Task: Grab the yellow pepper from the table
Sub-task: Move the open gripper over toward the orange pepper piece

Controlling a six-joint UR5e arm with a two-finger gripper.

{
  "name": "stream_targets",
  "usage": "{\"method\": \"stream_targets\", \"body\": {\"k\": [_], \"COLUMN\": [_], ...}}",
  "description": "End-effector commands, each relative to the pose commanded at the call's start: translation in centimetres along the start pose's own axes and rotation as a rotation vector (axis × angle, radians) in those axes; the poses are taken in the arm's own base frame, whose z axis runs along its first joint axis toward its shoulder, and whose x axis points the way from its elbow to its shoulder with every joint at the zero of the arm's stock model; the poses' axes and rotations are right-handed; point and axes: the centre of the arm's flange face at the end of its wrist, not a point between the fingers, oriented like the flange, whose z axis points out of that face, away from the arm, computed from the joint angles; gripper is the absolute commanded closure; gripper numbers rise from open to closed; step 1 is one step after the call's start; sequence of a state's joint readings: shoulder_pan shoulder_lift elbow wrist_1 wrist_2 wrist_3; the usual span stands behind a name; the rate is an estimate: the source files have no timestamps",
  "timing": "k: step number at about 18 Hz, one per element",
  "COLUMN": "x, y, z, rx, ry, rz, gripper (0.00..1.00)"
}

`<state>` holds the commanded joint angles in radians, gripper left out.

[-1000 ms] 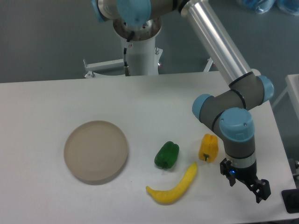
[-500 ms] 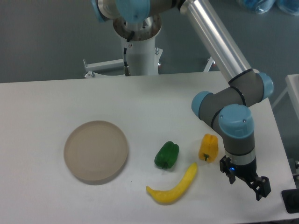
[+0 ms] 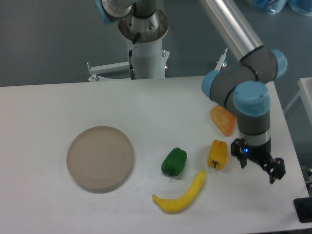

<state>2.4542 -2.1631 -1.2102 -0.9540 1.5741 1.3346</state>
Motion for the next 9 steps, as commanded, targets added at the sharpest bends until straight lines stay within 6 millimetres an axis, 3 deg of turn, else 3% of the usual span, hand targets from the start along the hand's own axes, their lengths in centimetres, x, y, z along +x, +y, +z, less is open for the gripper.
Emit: {"method": "stream_targets", "body": {"k": [4, 7, 9], "x": [1.1, 3.6, 4.9], "y": [5.8, 9.2, 9.6], "z": [-2.0, -1.5, -0.3], "rx": [0.09, 0.091, 0.086], "ry": [0.091, 0.162, 0.199], "rz": [-0.096, -0.166, -0.207], "gripper": [0.0, 0.0, 0.0]}}
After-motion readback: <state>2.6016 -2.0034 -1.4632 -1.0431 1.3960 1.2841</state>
